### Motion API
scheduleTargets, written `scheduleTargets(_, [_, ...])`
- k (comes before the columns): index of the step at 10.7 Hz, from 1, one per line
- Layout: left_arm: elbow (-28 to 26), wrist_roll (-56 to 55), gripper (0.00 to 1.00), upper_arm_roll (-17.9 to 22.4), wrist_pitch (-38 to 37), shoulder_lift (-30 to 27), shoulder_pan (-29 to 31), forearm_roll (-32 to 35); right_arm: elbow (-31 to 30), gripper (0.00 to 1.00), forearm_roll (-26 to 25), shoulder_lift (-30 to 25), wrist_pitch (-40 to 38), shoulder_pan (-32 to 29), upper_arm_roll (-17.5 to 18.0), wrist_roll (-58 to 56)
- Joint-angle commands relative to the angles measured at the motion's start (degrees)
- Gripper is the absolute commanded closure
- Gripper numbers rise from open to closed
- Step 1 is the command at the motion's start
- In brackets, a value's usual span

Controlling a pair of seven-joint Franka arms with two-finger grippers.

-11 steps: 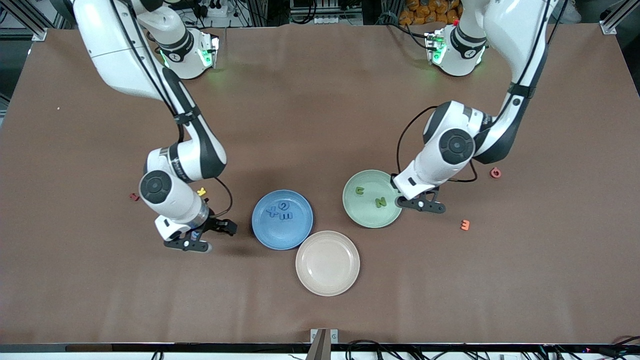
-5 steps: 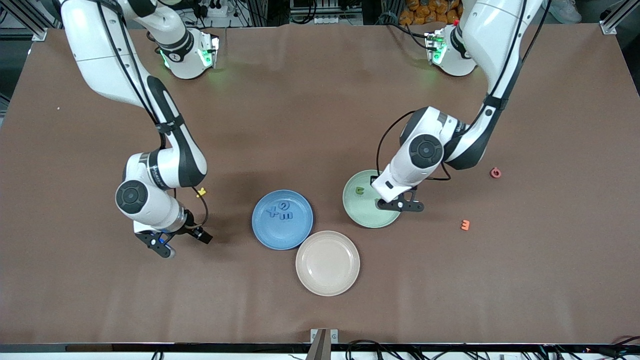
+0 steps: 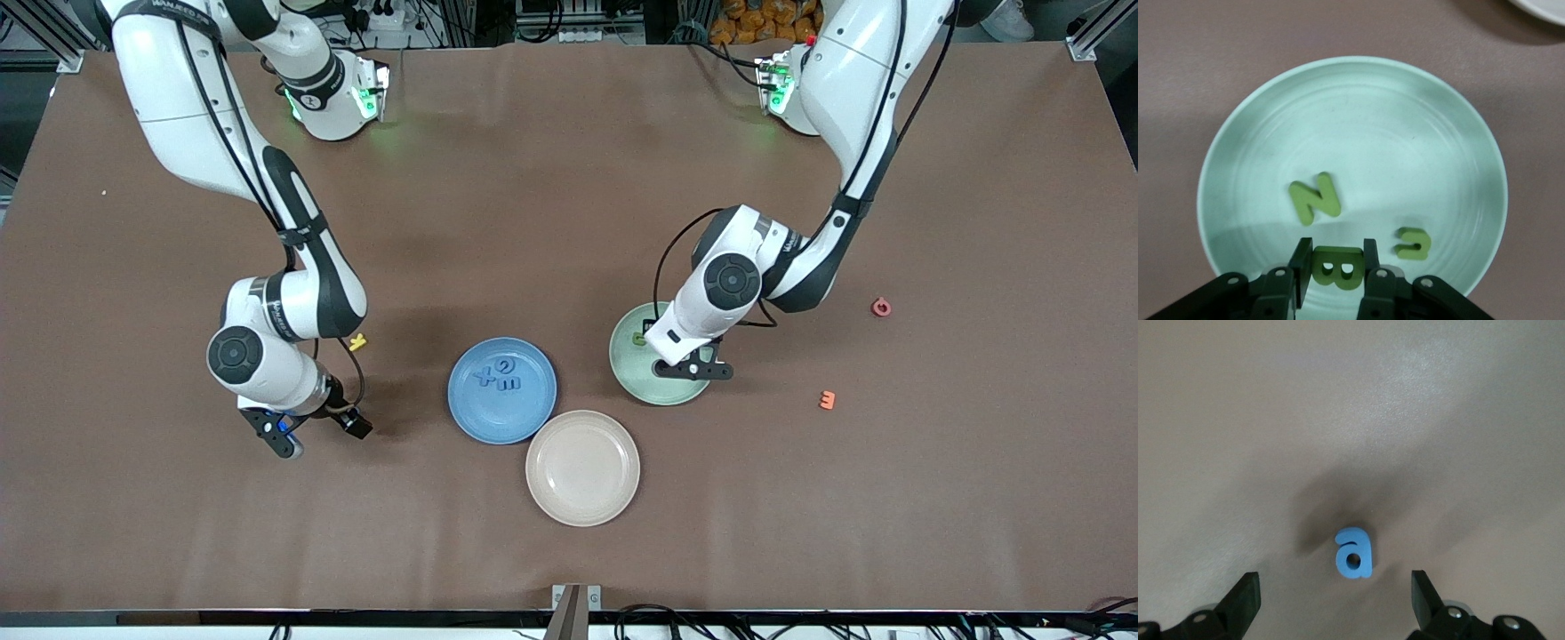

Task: Sort letters by color into matching plates
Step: 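Release the green B on the green plate while the right gripper grasps a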

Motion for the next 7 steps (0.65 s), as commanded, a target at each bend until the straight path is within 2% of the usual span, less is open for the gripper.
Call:
scheduleTargets(1, [3.46, -6.68, 0.32, 0.26, -0.13, 1.91, -1.11, -0.06, -1.1, 0.03, 0.43, 1.13, 3.52, -1.16, 0.36, 0.74])
scheduleTargets(2, [3.72, -7.76, 0.16, 0.26, -0.22, 1.73, -1.12, 0.37, -1.36, 0.12, 0.43, 1.31, 3.96, -1.16, 0.36, 0.57])
scheduleTargets(3, [4.16, -7.77, 0.0, 0.26, -0.48, 1.56, -1.21, 0.64, -1.45, 0.27, 0.35, 1.39, 4.05, -1.16, 0.36, 0.04])
scheduleTargets(4, [4.34, -7.95, 0.0, 0.26, -0.66, 1.38, -1.12, 0.81, -1.45, 0.44, 0.34, 1.4, 4.06, -1.16, 0.36, -0.22])
scheduleTargets(5, [4.43, -8.12, 0.0, 0.17, -0.92, 0.68, -0.94, 0.73, -1.45, 0.55, 0.26, 1.48, 4.14, -1.16, 0.36, -0.31])
scheduleTargets(7, [6.43, -8.04, 0.0, 0.43, -6.77, -0.81, -0.24, 0.73, -2.23, 0.77, 0.08, 1.48, 4.84, -1.08, 0.36, -0.66])
